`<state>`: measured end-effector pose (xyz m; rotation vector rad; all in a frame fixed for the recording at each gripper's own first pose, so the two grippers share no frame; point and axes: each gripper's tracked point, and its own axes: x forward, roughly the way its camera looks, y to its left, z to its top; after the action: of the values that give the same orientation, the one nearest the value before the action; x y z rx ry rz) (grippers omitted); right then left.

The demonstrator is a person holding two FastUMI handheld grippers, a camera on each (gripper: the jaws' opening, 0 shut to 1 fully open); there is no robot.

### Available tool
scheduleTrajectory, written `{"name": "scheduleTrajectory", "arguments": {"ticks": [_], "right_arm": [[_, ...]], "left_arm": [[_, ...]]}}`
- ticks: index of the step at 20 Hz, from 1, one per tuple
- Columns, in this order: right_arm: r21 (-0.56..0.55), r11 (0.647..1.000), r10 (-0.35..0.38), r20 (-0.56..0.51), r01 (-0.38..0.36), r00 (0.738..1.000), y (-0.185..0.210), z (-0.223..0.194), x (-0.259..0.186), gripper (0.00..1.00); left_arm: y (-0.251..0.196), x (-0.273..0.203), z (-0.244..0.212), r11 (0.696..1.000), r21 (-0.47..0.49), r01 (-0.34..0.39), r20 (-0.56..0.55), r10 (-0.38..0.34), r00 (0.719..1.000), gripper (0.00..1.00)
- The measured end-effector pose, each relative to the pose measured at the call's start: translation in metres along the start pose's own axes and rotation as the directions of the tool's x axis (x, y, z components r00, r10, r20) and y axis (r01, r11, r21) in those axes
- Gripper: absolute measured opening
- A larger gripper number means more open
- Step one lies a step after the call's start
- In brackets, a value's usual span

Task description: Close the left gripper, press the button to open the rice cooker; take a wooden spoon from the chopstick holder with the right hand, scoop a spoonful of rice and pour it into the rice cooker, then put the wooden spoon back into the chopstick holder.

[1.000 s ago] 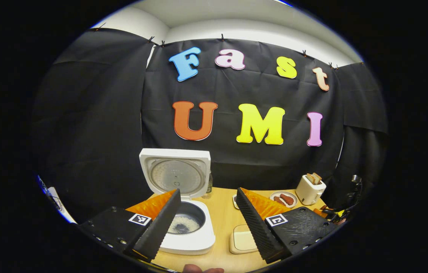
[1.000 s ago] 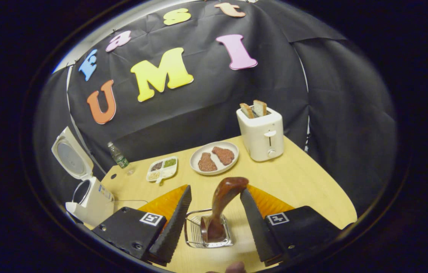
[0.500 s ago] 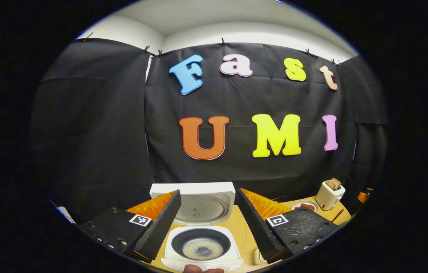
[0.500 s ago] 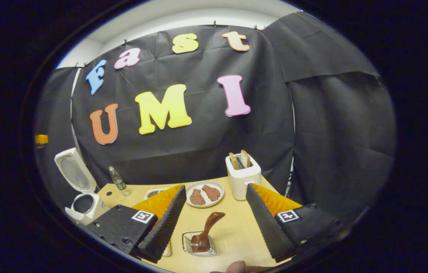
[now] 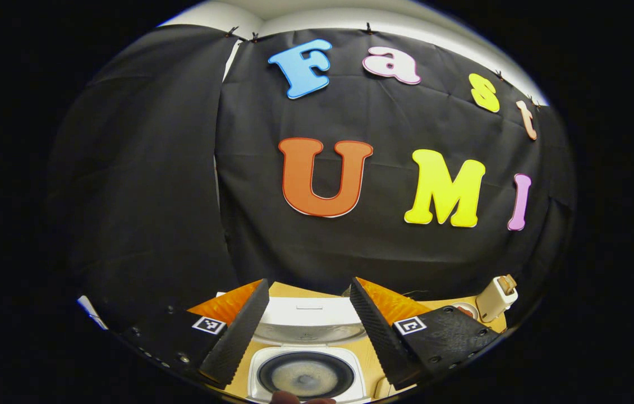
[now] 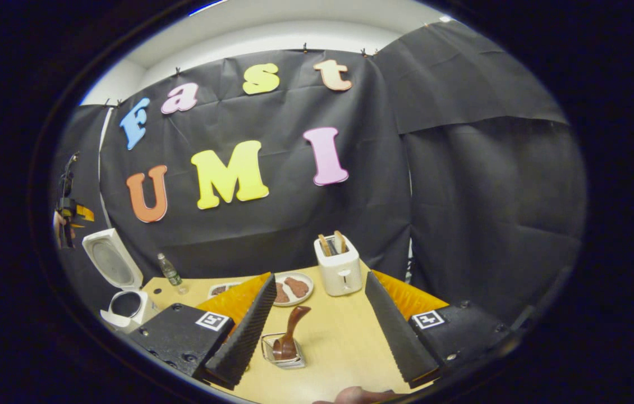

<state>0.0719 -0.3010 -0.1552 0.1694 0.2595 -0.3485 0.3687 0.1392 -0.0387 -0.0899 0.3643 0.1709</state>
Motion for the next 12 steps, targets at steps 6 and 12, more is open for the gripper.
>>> {"name": "scheduleTrajectory", "arguments": {"ticks": [6, 12], "right_arm": [[-0.046, 0.998, -0.049, -0.01, 0.048, 0.999, -0.013, -0.004, -0.037, 0.99], [-0.087, 0.996, 0.034, 0.009, -0.033, 0.999, 0.036, 0.008, -0.036, 1.0]], "left_arm": [[0.01, 0.028, -0.023, 0.999, -0.035, -0.014, -0.109, 0.01, 0.994, 0.94], [0.008, 0.004, -0.039, 0.999, -0.041, -0.006, -0.118, 0.001, 0.993, 0.96]]}}
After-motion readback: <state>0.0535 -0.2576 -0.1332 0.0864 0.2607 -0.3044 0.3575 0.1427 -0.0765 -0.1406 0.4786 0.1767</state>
